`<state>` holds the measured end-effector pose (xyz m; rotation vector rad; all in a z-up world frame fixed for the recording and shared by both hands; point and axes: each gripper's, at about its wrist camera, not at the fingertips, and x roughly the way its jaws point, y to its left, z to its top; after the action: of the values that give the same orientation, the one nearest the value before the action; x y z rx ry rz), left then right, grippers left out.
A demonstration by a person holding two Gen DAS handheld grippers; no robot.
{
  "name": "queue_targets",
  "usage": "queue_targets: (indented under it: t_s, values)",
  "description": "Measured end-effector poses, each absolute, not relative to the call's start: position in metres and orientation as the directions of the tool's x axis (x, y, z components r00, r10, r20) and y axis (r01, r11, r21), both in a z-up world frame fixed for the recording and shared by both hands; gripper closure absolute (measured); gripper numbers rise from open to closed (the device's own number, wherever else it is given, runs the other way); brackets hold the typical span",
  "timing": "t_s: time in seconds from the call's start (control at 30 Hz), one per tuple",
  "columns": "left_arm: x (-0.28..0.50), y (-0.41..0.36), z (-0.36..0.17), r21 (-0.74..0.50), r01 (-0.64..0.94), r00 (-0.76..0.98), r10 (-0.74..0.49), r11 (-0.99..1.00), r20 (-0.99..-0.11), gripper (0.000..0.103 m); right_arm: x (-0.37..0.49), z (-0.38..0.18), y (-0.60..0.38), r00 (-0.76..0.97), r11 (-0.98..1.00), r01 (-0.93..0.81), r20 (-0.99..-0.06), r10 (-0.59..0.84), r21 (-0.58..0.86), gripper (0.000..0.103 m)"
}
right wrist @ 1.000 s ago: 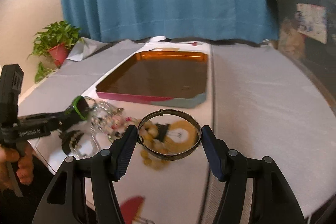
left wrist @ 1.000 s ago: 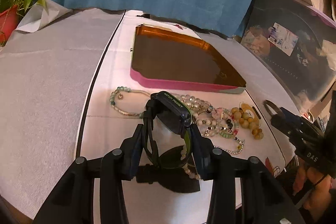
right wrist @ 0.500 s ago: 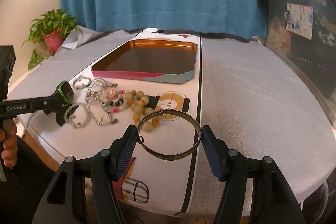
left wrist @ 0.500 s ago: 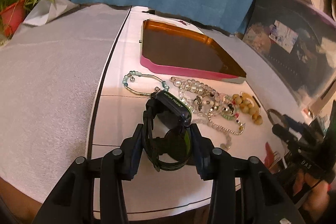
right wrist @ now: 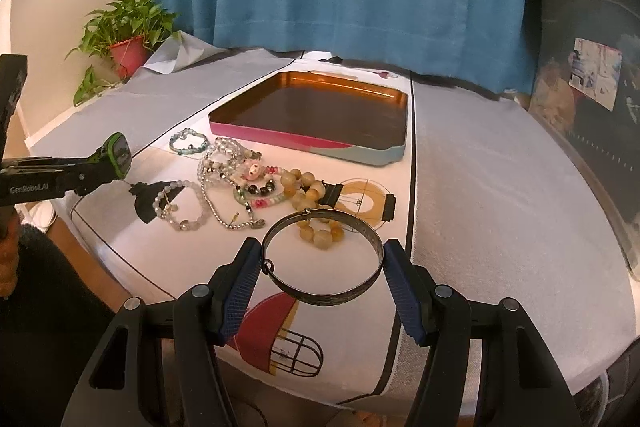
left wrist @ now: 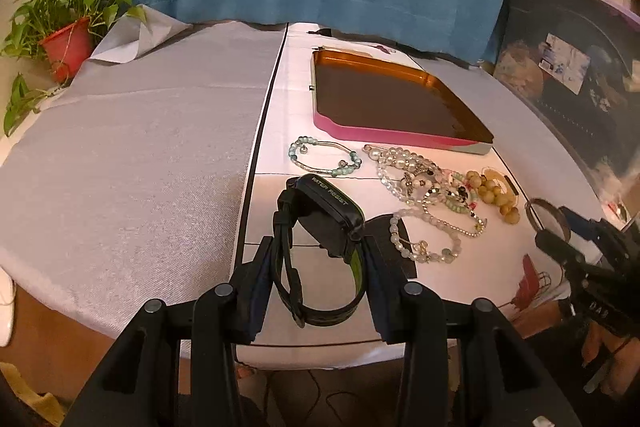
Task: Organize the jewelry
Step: 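Carry the smartwatch and bangle over the orange tray with both tools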
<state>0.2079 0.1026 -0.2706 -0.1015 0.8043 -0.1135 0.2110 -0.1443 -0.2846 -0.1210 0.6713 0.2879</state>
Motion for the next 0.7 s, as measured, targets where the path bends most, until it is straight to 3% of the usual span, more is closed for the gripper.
queue_targets:
  t_s: [0.3, 0.7]
  values:
    - [0.207, 0.09, -0.253, -0.111, 0.099, 0.695, -0.148, 0.989, -0.704, 0.065, 0.209, -0.269, -0.158, 0.732, 0.956, -0.273, -0.622, 0.278, 0.106, 0.04]
    - [0.198, 0.062, -0.174, -0.162, 0.216, 0.768, -0.271, 0.963, -0.58, 0.065, 0.191, -0.197, -0.162, 0.79, 0.953, -0.28, -0.538, 0.295, 0.113, 0.04]
